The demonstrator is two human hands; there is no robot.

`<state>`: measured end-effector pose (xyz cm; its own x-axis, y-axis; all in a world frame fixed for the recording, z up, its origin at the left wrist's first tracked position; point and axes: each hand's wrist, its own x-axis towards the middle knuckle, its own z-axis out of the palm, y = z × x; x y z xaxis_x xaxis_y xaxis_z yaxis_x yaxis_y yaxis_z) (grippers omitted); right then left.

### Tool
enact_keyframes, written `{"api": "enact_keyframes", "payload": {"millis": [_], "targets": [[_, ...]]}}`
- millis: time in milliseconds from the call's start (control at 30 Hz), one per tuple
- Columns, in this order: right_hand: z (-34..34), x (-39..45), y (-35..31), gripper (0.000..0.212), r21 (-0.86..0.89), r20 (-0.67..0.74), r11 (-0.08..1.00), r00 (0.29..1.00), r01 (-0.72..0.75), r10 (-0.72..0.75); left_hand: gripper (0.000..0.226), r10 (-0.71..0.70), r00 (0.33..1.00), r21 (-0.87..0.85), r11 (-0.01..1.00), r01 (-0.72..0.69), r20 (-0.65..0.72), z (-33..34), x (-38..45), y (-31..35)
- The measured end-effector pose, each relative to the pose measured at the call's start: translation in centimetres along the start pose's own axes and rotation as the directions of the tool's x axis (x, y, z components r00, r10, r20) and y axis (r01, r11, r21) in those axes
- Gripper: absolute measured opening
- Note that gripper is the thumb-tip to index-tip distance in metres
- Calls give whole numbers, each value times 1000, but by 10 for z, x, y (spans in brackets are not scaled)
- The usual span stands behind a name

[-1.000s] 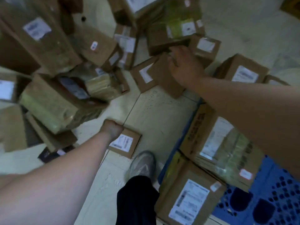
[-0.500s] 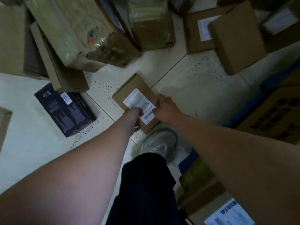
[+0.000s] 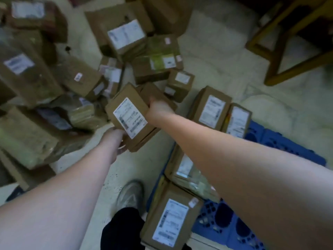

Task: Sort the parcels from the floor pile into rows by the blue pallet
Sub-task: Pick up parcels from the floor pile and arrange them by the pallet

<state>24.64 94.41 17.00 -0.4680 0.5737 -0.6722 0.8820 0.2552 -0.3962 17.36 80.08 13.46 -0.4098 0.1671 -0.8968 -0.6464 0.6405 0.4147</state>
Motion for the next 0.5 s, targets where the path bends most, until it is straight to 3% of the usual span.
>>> {"api": "enact_keyframes", "payload": {"millis": [100,200,267,400,500], "targets": [[-76,-13,43,29,181,-83,982,994,-58,74,33,218,973,25,975,-220,78,61,-29,38],[-127,-39,107,38,360,-180,925,964,-120,195,29,288,947,33,955,-296,142,124,-47,61],[-138,-51,156,31,448,-234,881,931,-154,281,26,324,915,127,924,-361,243,163,-51,69],[-129,-48,235,22,586,-270,783,860,-209,432,26,369,790,346,750,-564,489,229,-53,73],[-112,-39,267,26,674,-252,707,833,-214,493,37,340,814,512,645,-567,471,260,-27,66]]}}
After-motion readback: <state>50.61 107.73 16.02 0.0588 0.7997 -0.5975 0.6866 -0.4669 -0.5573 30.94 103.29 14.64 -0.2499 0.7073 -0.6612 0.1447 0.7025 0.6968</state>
